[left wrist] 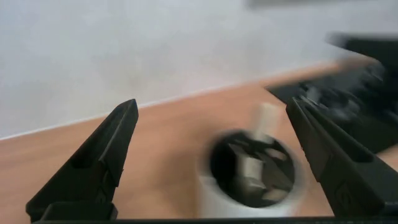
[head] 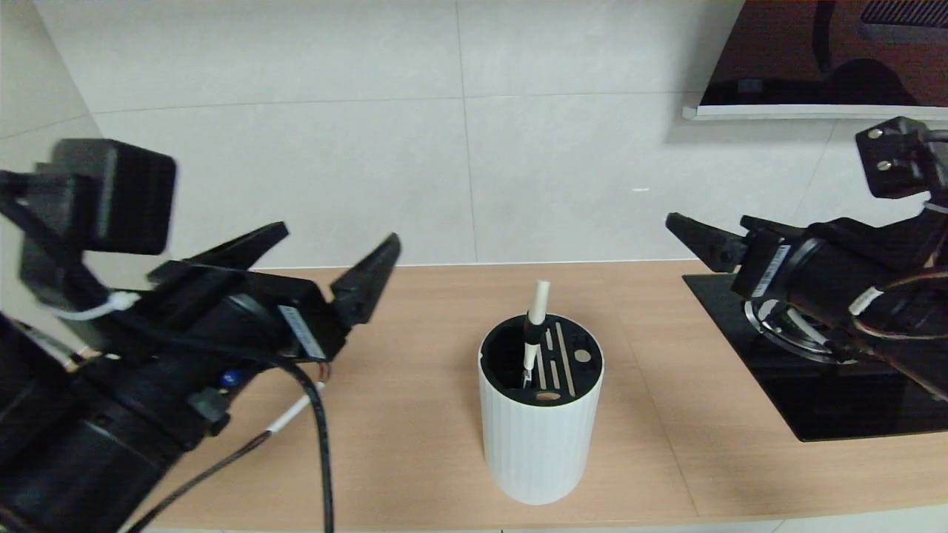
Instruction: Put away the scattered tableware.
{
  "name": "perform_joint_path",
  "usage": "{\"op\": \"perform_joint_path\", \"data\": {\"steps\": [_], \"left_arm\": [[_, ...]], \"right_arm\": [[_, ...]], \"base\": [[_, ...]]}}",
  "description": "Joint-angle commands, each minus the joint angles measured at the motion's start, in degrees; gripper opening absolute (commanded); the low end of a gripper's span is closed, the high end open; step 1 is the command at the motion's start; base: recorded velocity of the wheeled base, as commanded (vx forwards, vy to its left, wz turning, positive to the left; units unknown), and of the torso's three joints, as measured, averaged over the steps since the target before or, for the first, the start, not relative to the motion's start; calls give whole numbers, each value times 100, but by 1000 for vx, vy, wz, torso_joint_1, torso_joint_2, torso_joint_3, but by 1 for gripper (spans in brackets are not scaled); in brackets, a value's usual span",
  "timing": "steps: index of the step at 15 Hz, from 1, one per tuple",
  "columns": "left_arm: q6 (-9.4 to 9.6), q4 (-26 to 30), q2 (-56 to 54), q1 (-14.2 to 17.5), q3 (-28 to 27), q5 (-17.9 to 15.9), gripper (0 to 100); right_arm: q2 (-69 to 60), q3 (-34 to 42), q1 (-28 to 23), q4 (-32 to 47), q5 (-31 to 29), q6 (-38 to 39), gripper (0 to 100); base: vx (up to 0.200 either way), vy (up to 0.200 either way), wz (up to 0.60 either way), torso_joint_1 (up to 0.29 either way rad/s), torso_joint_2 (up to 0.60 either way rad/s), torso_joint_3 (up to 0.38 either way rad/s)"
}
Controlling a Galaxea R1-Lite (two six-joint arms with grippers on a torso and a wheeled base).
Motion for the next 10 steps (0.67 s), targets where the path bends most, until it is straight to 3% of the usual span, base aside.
{"op": "perform_joint_path", "data": {"steps": [1, 4, 7, 9, 10], "left_arm": [[-3, 474, -1310, 791, 447, -35, 100], [-12, 2346, -3533, 1626, 895, -70, 100], [-82, 4394, -5528, 2338, 1010, -588, 100], [-82, 5229, -6284, 2874, 799, -852, 100], [-82, 5352, -6442, 2988, 755, -896, 100]], "right_arm": [[-698, 430, -205, 8, 6, -188, 100], [-1788, 1397, -636, 8, 6, -206, 100], [-2781, 2232, -1031, 17, 6, -206, 100], [-3722, 2636, -1181, 166, -21, -346, 100], [-4056, 2715, -1189, 377, -56, -372, 100]], "base": [[0, 0, 0, 0, 0, 0], [0, 0, 0, 0, 0, 0], [0, 0, 0, 0, 0, 0], [0, 0, 0, 0, 0, 0], [0, 0, 0, 0, 0, 0]]}}
